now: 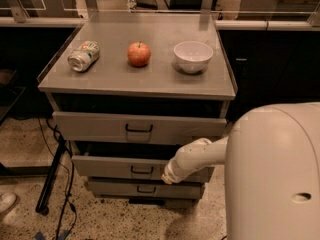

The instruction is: Close middle drawer

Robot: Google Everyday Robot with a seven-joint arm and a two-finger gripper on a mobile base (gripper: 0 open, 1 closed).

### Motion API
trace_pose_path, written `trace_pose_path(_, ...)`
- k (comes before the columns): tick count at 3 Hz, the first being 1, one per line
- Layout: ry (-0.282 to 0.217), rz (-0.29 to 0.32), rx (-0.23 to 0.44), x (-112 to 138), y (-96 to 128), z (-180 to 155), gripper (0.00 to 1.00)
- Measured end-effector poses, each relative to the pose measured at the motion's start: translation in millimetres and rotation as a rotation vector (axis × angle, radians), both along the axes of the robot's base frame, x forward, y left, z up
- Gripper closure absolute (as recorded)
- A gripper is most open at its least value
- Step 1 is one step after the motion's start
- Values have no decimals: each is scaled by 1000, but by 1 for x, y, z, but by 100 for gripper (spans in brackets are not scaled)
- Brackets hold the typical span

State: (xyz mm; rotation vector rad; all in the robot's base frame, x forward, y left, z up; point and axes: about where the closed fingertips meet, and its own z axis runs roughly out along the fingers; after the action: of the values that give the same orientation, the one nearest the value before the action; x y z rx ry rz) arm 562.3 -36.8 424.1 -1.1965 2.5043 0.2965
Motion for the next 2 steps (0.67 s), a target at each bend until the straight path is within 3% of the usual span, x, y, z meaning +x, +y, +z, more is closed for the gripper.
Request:
trace_pose_path(1, -25, -2, -12, 12, 5, 2, 100)
trace_pose_path(2, -25, -2, -13, 13, 6, 2, 82)
